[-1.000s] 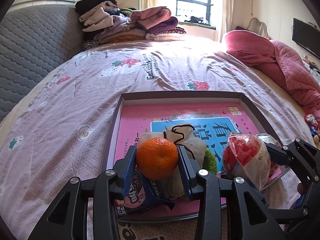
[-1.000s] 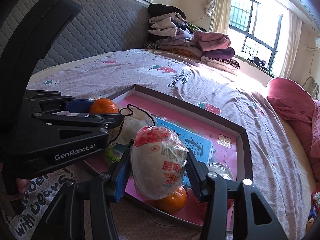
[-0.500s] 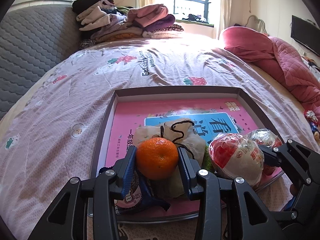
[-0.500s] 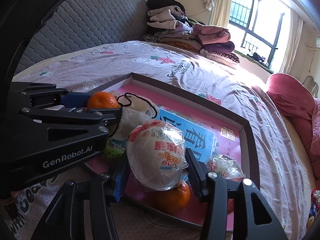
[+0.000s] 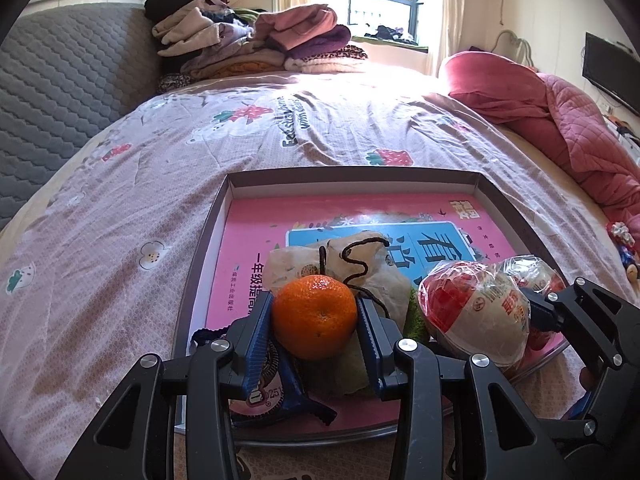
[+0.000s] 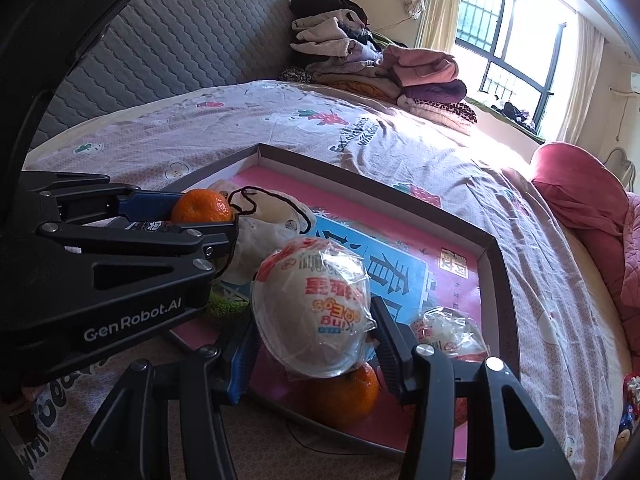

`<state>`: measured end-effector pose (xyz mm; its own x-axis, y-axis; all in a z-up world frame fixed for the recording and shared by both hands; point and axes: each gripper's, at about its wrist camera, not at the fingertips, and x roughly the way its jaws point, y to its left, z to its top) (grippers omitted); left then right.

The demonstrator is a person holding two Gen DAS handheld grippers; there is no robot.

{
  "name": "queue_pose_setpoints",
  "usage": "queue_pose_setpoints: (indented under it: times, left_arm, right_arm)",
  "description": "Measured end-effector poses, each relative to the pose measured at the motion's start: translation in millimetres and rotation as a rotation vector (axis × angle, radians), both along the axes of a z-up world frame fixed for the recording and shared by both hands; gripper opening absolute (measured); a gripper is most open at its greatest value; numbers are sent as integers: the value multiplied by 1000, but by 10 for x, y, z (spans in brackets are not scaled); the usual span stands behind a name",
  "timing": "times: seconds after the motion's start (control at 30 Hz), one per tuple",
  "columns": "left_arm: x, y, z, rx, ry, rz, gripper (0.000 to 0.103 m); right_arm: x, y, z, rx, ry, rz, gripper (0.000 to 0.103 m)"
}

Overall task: Organize objects
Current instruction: 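Lower the orange into the tray with the left tool while the right tool lowers the bagged ball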

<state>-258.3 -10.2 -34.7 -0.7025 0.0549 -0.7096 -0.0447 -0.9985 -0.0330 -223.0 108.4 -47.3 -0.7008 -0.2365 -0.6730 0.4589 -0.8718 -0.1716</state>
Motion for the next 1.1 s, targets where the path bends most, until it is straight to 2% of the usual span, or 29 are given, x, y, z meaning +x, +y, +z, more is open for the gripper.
queue_pose_setpoints:
  times: [0.73,0.87,1.1]
  left_arm:
    - [-10,58,3,-15,-10,6,43]
    - [-14,48,14,-18,-17,8,50]
    - [-10,35,26,-18,-22,14,55]
  right_arm:
    - [-56,92,1,-14,-14,-47,52]
    - [-54,101,15,-14,-16,-48,52]
    - [-57,106,41,-22,-34,-49,53]
